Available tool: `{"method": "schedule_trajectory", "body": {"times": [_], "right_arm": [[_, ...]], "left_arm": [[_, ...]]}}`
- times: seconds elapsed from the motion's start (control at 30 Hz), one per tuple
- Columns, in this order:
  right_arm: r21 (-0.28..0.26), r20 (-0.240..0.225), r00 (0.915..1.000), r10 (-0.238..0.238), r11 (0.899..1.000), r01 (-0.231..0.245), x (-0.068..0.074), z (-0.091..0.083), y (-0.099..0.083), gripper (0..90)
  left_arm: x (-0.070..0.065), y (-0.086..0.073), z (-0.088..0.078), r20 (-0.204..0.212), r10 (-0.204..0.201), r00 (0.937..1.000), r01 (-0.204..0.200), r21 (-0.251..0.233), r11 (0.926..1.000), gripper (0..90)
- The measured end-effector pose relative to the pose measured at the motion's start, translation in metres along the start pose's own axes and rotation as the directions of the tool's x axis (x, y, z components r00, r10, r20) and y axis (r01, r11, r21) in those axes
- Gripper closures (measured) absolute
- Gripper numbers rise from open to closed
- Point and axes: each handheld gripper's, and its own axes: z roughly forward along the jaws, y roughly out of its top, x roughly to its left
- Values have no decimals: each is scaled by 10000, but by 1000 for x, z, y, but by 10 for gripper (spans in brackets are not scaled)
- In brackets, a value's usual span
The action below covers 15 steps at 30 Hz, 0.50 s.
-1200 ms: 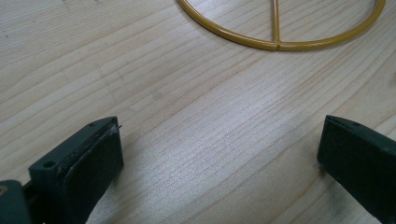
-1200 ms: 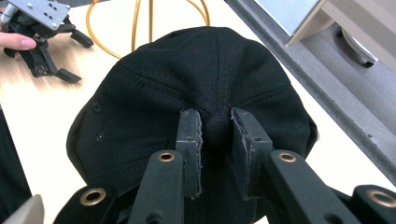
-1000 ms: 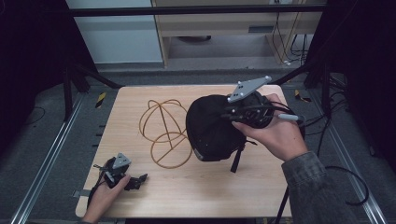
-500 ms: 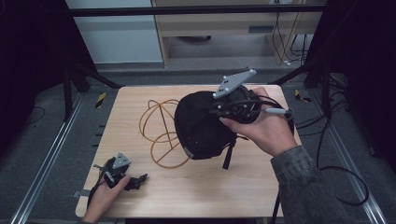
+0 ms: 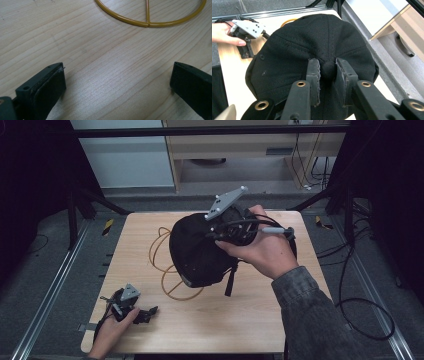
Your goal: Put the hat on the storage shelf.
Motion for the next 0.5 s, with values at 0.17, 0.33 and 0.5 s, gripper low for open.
{"method": "schedule_trajectory", "body": {"times": [0.17, 0.33, 0.5], "right_arm": [[-33, -86, 10000, -48, 10000, 47, 1, 6, 6, 741], [30, -103, 9999, -124, 9999, 125, 1, 11, 12, 741], [66, -76, 9998, -167, 9998, 168, 0, 12, 16, 741]], "left_arm": [[0, 0, 0, 0, -8, 10000, 8, 1, 10000, 0], [0, 0, 0, 0, 2, 10000, -2, 2, 10000, 0], [0, 0, 0, 1, -1, 10000, 1, 0, 10000, 0]]}}
